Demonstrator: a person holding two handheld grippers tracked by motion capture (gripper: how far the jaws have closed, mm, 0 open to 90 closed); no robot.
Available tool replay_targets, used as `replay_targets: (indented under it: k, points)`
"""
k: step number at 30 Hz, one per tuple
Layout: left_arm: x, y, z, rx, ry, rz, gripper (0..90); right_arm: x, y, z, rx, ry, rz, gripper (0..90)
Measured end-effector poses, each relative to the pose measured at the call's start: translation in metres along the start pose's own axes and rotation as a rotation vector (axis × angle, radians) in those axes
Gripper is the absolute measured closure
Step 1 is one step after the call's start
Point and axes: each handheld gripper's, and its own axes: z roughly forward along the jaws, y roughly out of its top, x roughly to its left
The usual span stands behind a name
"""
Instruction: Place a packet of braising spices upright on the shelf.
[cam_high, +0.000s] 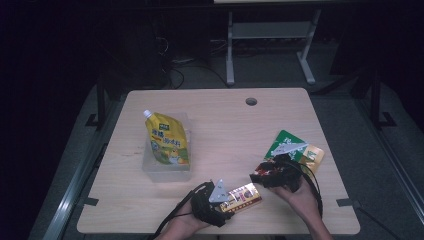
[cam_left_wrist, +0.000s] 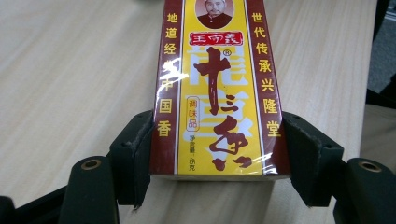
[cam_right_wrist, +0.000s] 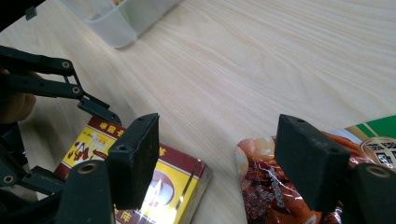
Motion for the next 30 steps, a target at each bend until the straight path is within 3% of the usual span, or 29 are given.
replay_targets:
  k: [2, 9, 18, 21, 30]
  points:
    - [0.001, 0.0, -0.002, -0.005, 0.013, 0.002, 32.5, 0.0, 0.0, 0.0, 0.0, 0.0, 0.003, 29.7]
    - [0.005, 0.001, -0.008, -0.05, 0.063, -0.049, 32.5, -0.002, 0.0, 0.0, -0.012, 0.011, 0.022, 28.6]
    - [0.01, 0.009, -0.019, -0.09, 0.119, -0.059, 32.4, -0.004, 0.002, 0.001, -0.012, 0.045, 0.065, 26.3]
    - [0.013, 0.013, -0.022, -0.104, 0.142, -0.061, 32.4, -0.008, 0.006, -0.002, -0.033, 0.081, 0.117, 24.9]
    - [0.022, 0.029, -0.025, -0.15, 0.218, -0.087, 32.5, -0.014, 0.011, -0.001, -0.048, 0.117, 0.179, 22.8]
